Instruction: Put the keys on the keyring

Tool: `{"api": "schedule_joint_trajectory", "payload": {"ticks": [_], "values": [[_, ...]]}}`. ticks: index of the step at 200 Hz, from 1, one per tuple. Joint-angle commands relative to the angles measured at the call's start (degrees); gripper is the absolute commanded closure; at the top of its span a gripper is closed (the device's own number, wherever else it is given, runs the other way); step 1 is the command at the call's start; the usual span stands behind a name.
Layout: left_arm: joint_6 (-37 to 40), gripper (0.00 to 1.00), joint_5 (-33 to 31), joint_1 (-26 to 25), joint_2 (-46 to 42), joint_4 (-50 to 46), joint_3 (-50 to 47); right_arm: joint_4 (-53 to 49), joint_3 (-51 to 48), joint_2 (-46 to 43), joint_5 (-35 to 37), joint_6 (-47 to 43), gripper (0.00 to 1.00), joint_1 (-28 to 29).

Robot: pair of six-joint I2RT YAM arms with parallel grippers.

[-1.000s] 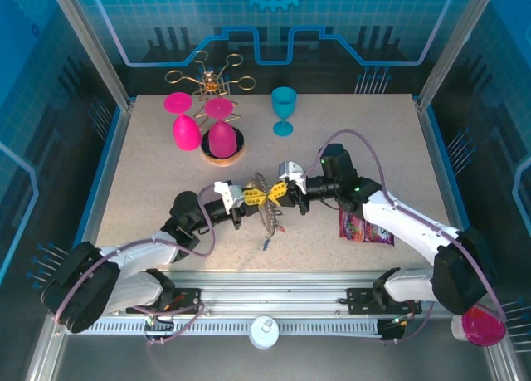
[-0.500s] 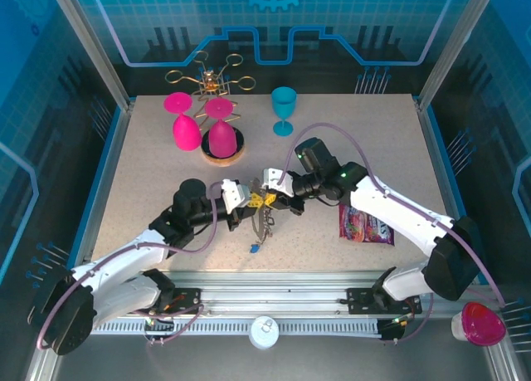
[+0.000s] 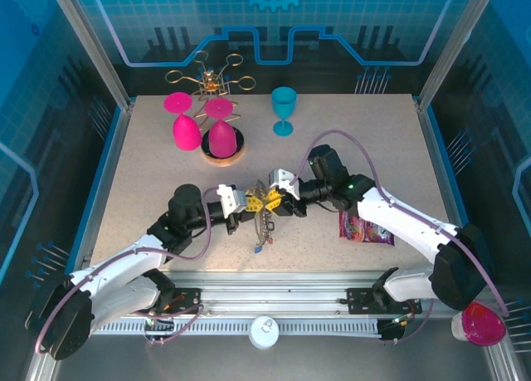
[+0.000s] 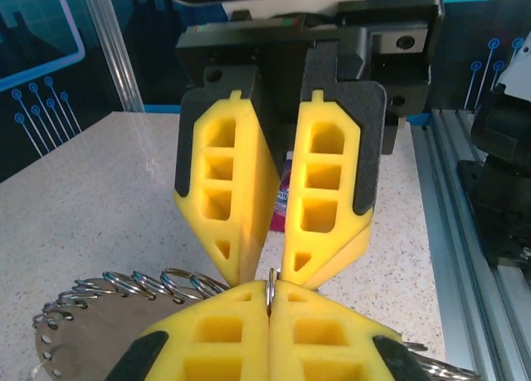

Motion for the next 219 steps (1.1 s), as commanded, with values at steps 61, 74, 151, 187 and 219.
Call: {"api": "schedule_joint_trajectory", "payload": {"ticks": [61,74,151,187,219], "values": [[-4.8,1.0,3.6,0.6,2.2,10.8,-1.1,9.4,-2.2,-1.9,-5.9,3.8,1.0,-1.4],[-4.0,1.0,2.7,0.5,1.9,8.6,-0.6,7.6,-1.5,-2.4,-5.5,2.8,1.0,-1.5],[7.0,0.9,-1.6,0.4,-0.1,-21.4,8.5,-21.2,12.4,2.0,2.5,-10.0,1.0,2.9],[8.8,1.0,-0.9,0.4,0.0,-24.3,10.3,-24.7,16.6,4.6,4.2,-11.2,1.0,5.0],[9.8,1.0,-4.0,0.4,-1.7,-23.4,9.0,-18.8,13.4,2.2,6.1,-6.5,1.0,3.5]]}}
